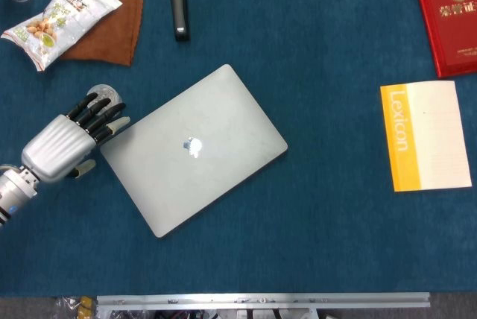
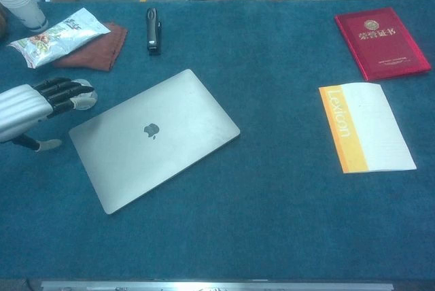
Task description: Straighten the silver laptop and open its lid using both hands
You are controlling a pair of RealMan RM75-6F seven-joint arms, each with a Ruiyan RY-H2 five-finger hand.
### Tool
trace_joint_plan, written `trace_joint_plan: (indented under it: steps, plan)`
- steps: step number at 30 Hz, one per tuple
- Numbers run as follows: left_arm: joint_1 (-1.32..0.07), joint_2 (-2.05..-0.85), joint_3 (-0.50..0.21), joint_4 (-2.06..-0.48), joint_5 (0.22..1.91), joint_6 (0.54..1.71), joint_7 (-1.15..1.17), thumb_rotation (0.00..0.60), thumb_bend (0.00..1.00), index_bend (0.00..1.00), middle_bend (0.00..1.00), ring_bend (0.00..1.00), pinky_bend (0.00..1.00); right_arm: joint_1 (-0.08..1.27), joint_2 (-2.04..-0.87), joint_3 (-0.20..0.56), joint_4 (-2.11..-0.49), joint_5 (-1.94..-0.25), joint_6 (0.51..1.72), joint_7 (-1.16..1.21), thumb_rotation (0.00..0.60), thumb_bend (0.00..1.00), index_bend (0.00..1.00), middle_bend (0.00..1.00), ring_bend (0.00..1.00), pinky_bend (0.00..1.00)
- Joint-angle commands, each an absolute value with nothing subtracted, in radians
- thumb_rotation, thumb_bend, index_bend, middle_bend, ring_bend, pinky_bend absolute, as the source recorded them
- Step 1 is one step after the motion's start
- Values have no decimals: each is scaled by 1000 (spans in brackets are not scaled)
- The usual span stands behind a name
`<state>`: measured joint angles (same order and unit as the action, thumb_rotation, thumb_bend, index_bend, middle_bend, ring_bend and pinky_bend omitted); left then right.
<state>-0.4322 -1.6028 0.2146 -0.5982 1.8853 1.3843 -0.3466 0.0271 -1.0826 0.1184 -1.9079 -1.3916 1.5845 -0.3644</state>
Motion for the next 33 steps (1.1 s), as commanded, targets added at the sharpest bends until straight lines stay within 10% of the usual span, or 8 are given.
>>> trace_joint_plan:
  steps: [1, 33]
  plan:
    - [-433, -1622, 224, -569, 1882, 1378, -364, 600, 246, 0, 0, 0, 0, 26, -1080, 119, -1910, -1391, 1586, -366, 600, 158, 0, 61, 8, 100]
    - [-505, -1675, 252, -545, 1878, 1362, -394, 600, 244, 0, 0, 0, 0, 8, -1061, 125, -1900, -1376, 1606, -349, 600, 157, 0, 60, 8, 100]
